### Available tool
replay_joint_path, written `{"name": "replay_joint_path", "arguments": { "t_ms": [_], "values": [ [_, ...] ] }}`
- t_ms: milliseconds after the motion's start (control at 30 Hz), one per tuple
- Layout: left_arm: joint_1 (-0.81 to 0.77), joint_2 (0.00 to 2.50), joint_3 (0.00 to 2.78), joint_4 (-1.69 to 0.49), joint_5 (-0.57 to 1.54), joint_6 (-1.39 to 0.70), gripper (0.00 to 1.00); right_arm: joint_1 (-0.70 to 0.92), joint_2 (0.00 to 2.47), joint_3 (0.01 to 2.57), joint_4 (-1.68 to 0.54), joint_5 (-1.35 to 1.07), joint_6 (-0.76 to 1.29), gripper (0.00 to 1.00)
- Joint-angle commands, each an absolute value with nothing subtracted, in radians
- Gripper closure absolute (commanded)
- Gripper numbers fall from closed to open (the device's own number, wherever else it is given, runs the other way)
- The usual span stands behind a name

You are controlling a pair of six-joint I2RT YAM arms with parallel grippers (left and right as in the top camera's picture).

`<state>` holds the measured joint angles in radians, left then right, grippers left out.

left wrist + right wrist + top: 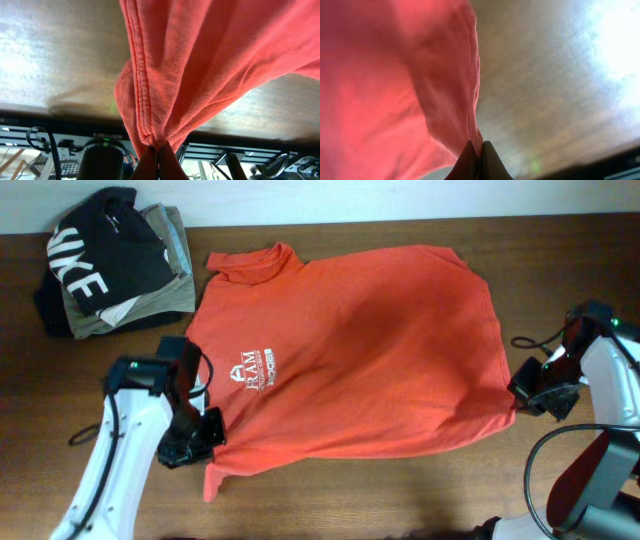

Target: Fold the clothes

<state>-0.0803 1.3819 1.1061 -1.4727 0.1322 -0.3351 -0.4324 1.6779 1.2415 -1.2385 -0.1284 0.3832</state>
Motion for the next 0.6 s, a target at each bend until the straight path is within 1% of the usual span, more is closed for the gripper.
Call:
{"name": "replay_joint_path", "arguments": {
  "t_ms": [0, 67, 167, 233, 300, 400, 500, 567],
  "values": [
    [-0.080, 1.200, 1.078, -1.528, 0.142, -0.389, 0.99, -0.495, 1.579, 1.229, -1.239, -0.072, 0.427, 0.96],
    [-0.080, 1.115, 1.078, -1.538, 0.143, -0.411, 1.00, -0.519, 1.521, 1.229, -1.256, -0.069, 0.427, 0.96],
    [-0.080, 1.086, 1.078, -1.534, 0.131, -0.422, 1.00, -0.517, 1.482, 1.229, -1.250, -0.072, 0.427, 0.96],
    [-0.080, 1.095, 1.077, -1.479, 0.126, -0.422, 0.99, -0.516, 1.485, 1.229, -1.237, -0.096, 0.427, 0.96],
    [-0.080, 1.125, 1.077, -1.378, 0.067, -0.424, 1.00, -0.516, 1.486, 1.228, -1.237, -0.100, 0.427, 0.96],
    [-0.080, 1.187, 1.077, -1.286, -0.007, -0.456, 0.99, -0.516, 1.486, 1.221, -1.205, -0.102, 0.427, 0.96],
    [-0.080, 1.274, 1.077, -1.179, -0.028, -0.456, 0.99, -0.516, 1.487, 1.185, -1.112, -0.159, 0.427, 0.96],
    [-0.077, 1.340, 1.077, -1.088, -0.104, -0.461, 0.99, -0.513, 1.488, 1.161, -1.037, -0.206, 0.428, 0.96]
  ]
}}
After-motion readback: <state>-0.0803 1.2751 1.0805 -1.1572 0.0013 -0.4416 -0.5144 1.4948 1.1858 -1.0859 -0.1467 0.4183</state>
